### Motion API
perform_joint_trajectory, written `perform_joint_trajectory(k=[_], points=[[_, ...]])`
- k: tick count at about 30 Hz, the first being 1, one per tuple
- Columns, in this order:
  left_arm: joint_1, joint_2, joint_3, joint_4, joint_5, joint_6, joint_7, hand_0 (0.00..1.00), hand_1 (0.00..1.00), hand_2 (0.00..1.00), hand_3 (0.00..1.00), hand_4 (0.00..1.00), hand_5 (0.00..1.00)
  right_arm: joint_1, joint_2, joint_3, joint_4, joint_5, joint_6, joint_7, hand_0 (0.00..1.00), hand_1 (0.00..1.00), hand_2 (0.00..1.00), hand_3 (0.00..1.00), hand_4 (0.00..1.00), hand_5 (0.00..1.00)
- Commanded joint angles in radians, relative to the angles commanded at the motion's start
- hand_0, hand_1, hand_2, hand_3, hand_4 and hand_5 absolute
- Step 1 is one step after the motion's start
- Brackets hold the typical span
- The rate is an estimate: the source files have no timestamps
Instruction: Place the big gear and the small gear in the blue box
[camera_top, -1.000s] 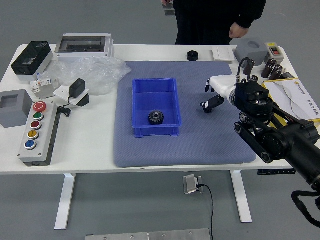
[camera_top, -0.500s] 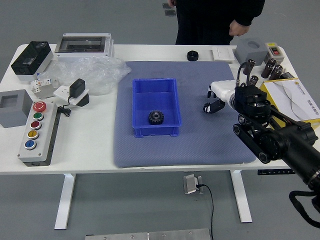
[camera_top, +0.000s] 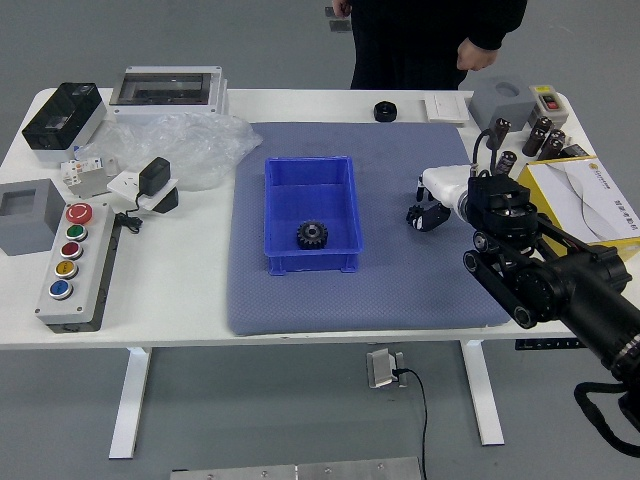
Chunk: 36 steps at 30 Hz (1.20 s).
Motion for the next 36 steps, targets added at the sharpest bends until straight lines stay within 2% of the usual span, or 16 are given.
perform_joint_trajectory(k=[26,27,32,33,36], points=[[0.001,0.001,-0.001,0.0,0.003,-0.001,0.001,0.833,0.8,0.799,0.779,0.679,0.366,-0.004,0.022,-0.01,-0.027,0.0,-0.016,-0.013,0.654,0.552,0.597,0.638,0.651,0.327],[0.001,0.001,-0.001,0.0,0.003,-0.001,0.002,0.833,0.8,0.799,0.779,0.678,0.366,-0.004,0.022,-0.01,-0.028,0.0,-0.018,-0.014,0.626,0.506,0.547,0.606,0.573,0.33],[0.002,0.001,-0.001,0.0,0.004,-0.001,0.002,0.833,0.8,0.799,0.779,0.678,0.366,-0.005,0.022,-0.011,-0.03,0.0,-0.026,-0.015,0.626,0.506,0.547,0.606,0.573,0.33],[0.002,0.001,-0.001,0.0,0.004,-0.001,0.002,0.833,0.8,0.799,0.779,0.679,0.366,-0.005,0.022,-0.011,-0.03,0.0,-0.027,-0.015,0.606,0.479,0.505,0.576,0.512,0.302],[0.002,0.001,-0.001,0.0,0.004,-0.002,0.002,0.833,0.8,0.799,0.779,0.679,0.366,-0.005,0.022,-0.013,-0.032,0.001,-0.031,-0.016,0.606,0.479,0.505,0.576,0.512,0.302]])
